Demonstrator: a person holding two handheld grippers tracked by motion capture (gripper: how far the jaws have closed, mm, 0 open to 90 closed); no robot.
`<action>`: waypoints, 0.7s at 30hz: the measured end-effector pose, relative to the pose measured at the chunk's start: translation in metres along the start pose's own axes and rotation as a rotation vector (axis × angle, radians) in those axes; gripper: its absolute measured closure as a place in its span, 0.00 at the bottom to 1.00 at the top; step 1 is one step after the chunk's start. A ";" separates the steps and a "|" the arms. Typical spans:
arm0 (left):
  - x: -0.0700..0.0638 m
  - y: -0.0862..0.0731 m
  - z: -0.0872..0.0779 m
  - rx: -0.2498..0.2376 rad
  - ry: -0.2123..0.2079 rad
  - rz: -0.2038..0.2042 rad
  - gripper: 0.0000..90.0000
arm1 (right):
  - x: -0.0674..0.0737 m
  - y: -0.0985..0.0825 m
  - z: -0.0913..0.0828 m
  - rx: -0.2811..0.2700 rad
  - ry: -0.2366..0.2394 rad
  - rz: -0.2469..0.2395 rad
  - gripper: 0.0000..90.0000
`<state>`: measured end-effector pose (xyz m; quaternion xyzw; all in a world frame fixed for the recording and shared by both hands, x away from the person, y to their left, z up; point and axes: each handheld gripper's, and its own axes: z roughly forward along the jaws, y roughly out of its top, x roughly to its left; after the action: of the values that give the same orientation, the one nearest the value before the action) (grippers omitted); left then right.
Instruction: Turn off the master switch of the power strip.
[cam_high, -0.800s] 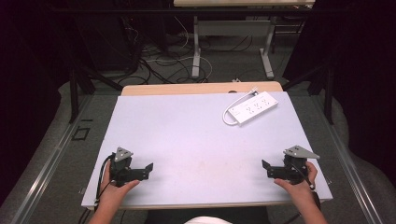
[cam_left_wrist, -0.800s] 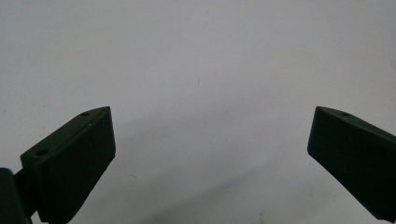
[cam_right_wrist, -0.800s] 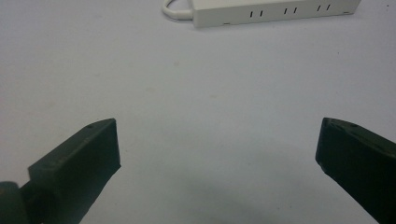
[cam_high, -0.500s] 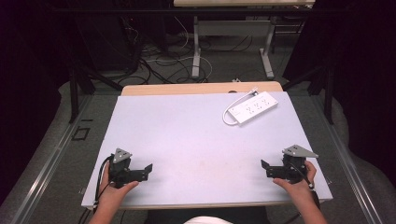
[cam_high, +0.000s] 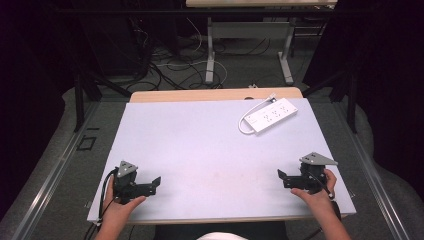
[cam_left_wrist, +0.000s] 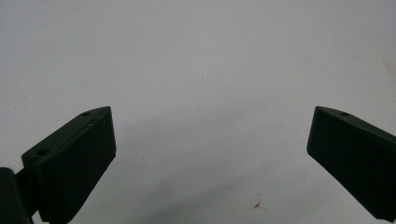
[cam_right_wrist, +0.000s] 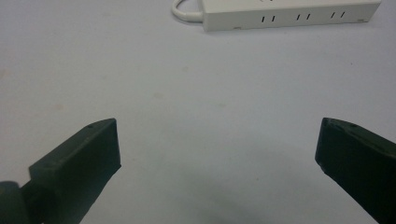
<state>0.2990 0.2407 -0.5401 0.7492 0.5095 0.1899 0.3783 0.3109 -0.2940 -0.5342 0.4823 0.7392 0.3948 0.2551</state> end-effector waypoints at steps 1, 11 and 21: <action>0.000 0.000 0.000 0.001 -0.001 0.001 0.02 | 0.000 0.001 0.000 0.002 0.003 -0.006 0.00; 0.000 0.000 -0.001 0.000 -0.001 0.005 0.02 | 0.004 0.013 0.006 0.013 0.021 -0.016 0.00; 0.000 0.000 -0.001 -0.002 -0.003 0.006 0.02 | 0.009 0.027 0.012 0.016 0.041 -0.043 0.00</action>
<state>0.2985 0.2414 -0.5388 0.7505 0.5065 0.1904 0.3795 0.3298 -0.2755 -0.5183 0.4599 0.7578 0.3930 0.2444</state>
